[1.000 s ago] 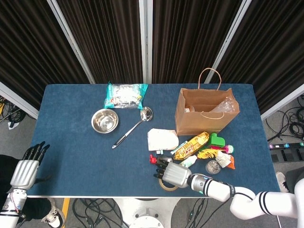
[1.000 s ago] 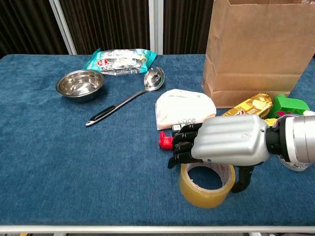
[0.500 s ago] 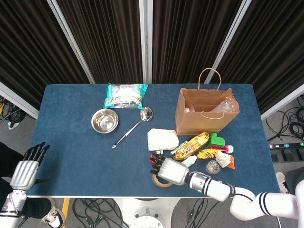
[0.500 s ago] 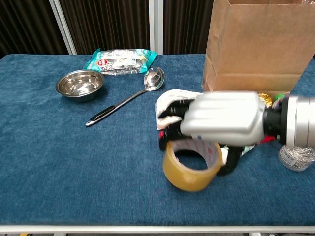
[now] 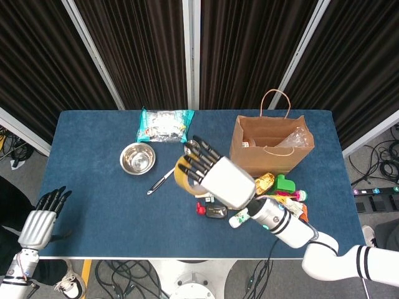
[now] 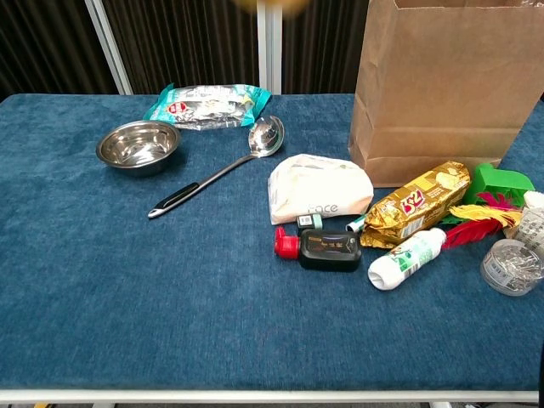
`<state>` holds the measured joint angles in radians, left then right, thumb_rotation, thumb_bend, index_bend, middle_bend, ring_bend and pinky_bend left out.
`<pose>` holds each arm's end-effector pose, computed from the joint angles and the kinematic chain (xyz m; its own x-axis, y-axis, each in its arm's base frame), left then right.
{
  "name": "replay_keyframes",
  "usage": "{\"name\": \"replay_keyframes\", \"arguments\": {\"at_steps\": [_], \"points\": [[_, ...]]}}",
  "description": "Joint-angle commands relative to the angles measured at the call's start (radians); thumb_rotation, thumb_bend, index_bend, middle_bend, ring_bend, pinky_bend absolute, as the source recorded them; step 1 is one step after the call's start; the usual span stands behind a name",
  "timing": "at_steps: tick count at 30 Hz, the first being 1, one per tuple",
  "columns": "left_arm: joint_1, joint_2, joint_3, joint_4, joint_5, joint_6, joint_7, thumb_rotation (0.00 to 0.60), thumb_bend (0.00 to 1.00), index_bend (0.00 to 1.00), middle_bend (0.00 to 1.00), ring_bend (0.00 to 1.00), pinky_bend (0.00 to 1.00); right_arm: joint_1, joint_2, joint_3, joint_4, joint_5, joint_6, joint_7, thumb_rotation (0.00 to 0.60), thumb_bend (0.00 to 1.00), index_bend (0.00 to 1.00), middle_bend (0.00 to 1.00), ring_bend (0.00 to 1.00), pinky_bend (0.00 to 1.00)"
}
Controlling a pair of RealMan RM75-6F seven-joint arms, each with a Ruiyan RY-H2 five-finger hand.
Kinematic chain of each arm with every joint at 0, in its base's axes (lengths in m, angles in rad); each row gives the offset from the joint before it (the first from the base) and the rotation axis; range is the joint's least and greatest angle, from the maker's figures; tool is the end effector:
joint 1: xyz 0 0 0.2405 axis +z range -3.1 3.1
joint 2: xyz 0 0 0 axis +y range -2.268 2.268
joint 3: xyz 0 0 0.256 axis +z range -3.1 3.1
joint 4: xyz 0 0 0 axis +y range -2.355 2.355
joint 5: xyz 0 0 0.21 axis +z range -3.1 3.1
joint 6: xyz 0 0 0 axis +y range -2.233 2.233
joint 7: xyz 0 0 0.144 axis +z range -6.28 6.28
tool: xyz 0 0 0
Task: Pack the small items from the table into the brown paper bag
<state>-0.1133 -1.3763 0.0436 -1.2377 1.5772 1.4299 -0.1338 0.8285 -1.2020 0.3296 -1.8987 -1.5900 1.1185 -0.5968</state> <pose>-0.3501 0.1736 0.0847 0.3963 0.1383 0.9076 0.9173 -0.1007 -0.3852 -0.0020 -0.3067 0.1120 0.4536 0.4286 0.7814 -0.3923 -0.6912 0.6069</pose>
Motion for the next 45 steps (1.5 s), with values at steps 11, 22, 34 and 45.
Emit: {"name": "replay_keyframes", "arguments": {"at_steps": [11,22,34,45], "points": [[-0.015,0.004,-0.006,-0.006,0.003,-0.006,-0.007,0.600,0.11,0.08,0.09,0.00,0.12,-0.096,-0.050,0.130,0.106,0.256,0.277,-0.194,0.600,0.00,0.44,0.36,0.05,0.01],[-0.020,0.007,0.004,-0.006,0.012,-0.014,-0.004,0.600,0.11,0.08,0.09,0.00,0.12,-0.175,-0.104,0.074,0.197,0.366,0.322,-0.098,0.600,0.00,0.44,0.36,0.07,0.00],[-0.022,0.003,0.004,-0.001,0.004,-0.022,0.001,0.600,0.11,0.08,0.09,0.00,0.12,-0.170,-0.119,0.057,0.241,0.468,0.233,-0.043,0.600,0.00,0.29,0.29,0.03,0.00],[-0.033,0.010,-0.007,-0.016,0.002,-0.023,0.008,0.600,0.11,0.08,0.09,0.00,0.12,-0.163,-0.089,0.054,0.217,0.484,0.199,0.006,0.600,0.00,0.18,0.18,0.00,0.00]]}}
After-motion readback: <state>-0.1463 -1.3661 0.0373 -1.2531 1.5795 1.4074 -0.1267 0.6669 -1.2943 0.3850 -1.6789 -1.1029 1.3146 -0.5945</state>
